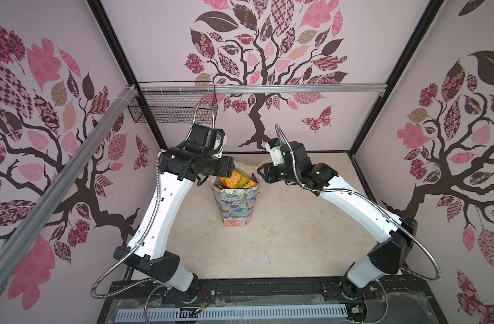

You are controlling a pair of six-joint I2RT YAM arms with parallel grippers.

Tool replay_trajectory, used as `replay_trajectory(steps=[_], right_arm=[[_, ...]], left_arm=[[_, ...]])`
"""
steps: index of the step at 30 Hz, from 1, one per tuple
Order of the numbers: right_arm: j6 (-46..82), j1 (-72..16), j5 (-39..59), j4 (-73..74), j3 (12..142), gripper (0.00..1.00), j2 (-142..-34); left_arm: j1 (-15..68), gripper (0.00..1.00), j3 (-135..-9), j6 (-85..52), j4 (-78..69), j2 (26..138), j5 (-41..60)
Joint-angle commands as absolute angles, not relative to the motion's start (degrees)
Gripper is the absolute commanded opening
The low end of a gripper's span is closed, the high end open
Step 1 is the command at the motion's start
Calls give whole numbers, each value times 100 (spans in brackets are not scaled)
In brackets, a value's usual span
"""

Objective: Place the snacks into the paper bag

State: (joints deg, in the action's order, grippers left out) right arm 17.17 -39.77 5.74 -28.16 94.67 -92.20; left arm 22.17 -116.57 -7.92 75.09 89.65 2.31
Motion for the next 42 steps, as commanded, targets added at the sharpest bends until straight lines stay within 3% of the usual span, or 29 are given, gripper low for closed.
replay_trajectory(steps=[1, 6, 12, 34, 42], right_arm=[[1661, -3946, 538, -2725, 9747, 22, -9221], [1652, -3949, 571, -2657, 9685, 8, -9134], [1697, -3947, 816, -2652, 9795, 0, -9216], [1532, -3949, 1090, -2440, 9449, 0, -8902], [1453, -3952, 1301, -2381, 9290, 0, -8773]], left_arm=[[2249, 63, -11884, -701, 7471, 9191, 255], [2248, 61, -12105, -616, 7523, 9504, 284], [2248, 61, -12243, -554, 7550, 9622, 157], [2241, 49, -12606, -565, 8368, 10318, 476], [2237, 36, -12425, -705, 8511, 10351, 427]])
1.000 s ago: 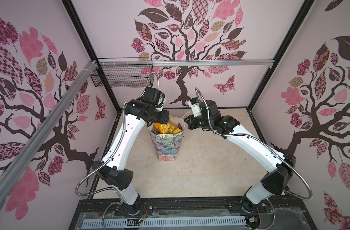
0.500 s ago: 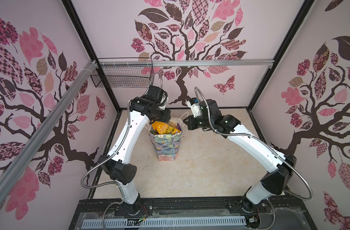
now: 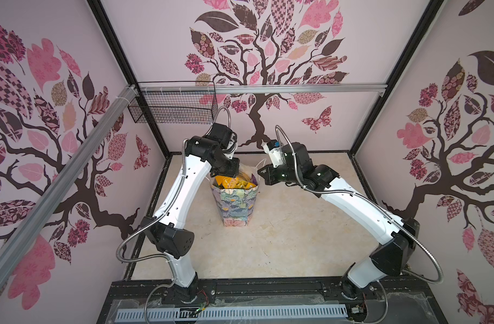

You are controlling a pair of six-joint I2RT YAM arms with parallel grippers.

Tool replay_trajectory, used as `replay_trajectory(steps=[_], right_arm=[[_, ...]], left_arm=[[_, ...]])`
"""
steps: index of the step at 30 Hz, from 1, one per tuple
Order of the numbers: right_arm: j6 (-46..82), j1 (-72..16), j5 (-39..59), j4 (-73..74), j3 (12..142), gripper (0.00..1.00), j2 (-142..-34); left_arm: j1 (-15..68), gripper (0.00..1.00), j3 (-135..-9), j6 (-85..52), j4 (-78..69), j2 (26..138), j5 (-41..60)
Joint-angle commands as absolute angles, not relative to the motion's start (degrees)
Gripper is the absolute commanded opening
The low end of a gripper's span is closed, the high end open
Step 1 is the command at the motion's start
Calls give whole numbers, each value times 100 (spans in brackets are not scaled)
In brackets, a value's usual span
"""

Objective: Place the snacks into the paper bag

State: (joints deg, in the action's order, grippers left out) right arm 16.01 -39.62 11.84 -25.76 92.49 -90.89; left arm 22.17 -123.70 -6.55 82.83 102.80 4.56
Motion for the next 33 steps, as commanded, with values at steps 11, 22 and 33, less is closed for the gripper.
replay_trajectory(steps=[11, 22, 33], right_arm=[[1393, -3947, 1542, -2368, 9375, 0, -8635], [1227, -4155, 1779, -2337, 9460, 0, -8578], [1029, -4390, 1523, -2599, 9677, 0, -8728]], left_arm=[[2236, 34, -11711, -735, 8572, 10005, 218], [2240, 29, -10478, -721, 7754, 10008, 424], [2241, 27, -10519, -635, 7355, 10560, 98]])
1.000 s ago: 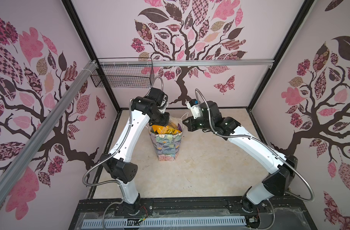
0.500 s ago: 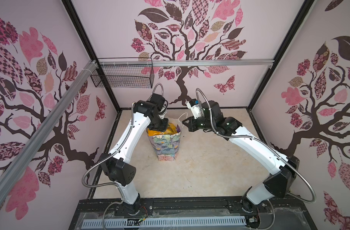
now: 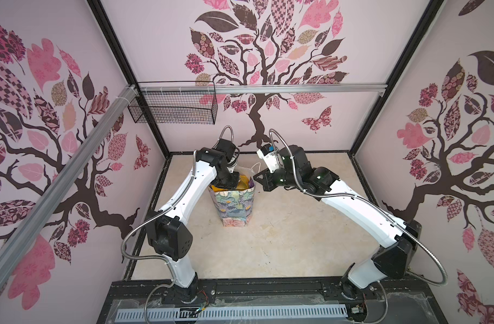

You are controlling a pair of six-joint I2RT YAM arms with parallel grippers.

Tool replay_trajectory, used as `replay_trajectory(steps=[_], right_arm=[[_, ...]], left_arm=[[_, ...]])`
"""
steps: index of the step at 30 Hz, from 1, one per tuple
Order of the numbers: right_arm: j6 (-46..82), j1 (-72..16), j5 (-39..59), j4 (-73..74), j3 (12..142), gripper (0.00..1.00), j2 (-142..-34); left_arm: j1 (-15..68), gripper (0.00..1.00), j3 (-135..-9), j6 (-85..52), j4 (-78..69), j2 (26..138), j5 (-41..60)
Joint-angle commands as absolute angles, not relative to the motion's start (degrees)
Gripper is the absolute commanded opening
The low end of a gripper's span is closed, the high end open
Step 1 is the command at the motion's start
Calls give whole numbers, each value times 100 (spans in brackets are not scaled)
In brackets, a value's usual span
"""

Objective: Place the snacks into the paper bag

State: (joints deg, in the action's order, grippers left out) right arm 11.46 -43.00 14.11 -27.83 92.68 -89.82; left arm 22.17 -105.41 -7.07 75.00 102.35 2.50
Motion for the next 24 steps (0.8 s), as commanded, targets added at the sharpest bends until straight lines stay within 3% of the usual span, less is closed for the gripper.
replay_trajectory(steps=[1, 7, 10, 13, 18, 24], right_arm=[[1037, -4388, 1484, -2608, 9672, 0, -8731], [974, -4399, 1268, -2760, 9799, 0, -8746], [888, -4365, 1062, -2818, 9868, 0, -8767], [913, -4147, 1056, -2832, 9923, 0, -8854], [784, -3961, 1101, -2792, 9927, 0, -8865], [599, -3920, 734, -2941, 9779, 0, -8526]], left_arm=[[2239, 27, -10517, -633, 7309, 10602, 31], [2241, 25, -10946, -624, 7280, 10692, -70], [2239, 57, -11348, -719, 7151, 10369, -20], [2224, 72, -11809, -706, 7302, 10080, -32], [2041, 81, -12593, -631, 7976, 9778, -362], [1124, 86, -11989, -768, 7324, 8779, -185]])
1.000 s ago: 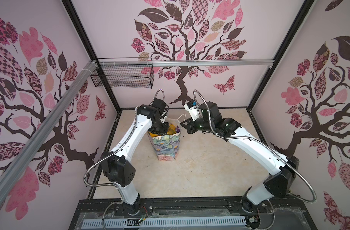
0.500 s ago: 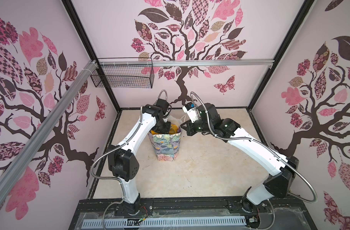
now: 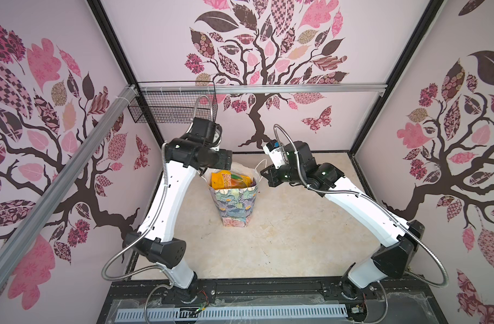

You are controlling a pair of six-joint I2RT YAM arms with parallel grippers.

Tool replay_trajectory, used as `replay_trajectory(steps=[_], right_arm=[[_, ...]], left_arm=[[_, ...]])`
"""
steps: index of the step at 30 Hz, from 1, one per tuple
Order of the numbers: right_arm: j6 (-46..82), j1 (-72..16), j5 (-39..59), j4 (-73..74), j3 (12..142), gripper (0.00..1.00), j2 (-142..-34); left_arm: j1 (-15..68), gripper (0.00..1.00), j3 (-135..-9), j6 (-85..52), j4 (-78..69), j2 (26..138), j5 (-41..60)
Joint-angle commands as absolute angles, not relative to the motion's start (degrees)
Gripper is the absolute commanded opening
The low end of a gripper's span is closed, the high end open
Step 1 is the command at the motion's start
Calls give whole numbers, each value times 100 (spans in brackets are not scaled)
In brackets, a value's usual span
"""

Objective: Place the snacks into the paper bag

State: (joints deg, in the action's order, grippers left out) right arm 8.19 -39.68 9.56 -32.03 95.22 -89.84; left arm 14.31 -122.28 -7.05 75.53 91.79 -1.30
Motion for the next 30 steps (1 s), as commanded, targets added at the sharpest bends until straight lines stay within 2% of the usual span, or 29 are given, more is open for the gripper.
replay_trajectory(steps=[1, 4, 10, 20, 21, 23, 25, 27, 30], right_arm=[[571, -3922, 690, -2956, 9714, 0, -8442], [480, -3912, 468, -3082, 9523, 0, -8180], [488, -3852, 125, -3129, 9012, 0, -7550], [653, -3795, -290, -2978, 8156, 2, -6824], [688, -3797, -368, -2945, 8130, 9, -6820], [740, -3795, -435, -2988, 8162, 32, -6867], [856, -3793, -446, -2996, 8165, 39, -6869], [1033, -3796, -607, -2938, 8139, 53, -6748], [1365, -3795, -1428, -2972, 8133, 66, -6485]], left_arm=[[1041, 87, -11875, -795, 7200, 8629, -222], [857, 91, -11506, -933, 6817, 8212, -386], [835, 93, -10618, -1172, 6229, 7649, -1387], [831, 94, -9131, -1481, 5653, 7056, -1458], [826, 94, -9012, -1526, 5618, 7028, -1481], [826, 94, -8824, -1690, 5533, 6932, -1542], [827, 96, -8486, -1780, 5261, 6751, -1687], [833, 97, -8125, -1853, 4996, 6541, -2098], [826, 98, -7418, -2047, 4428, 6182, -2706]])
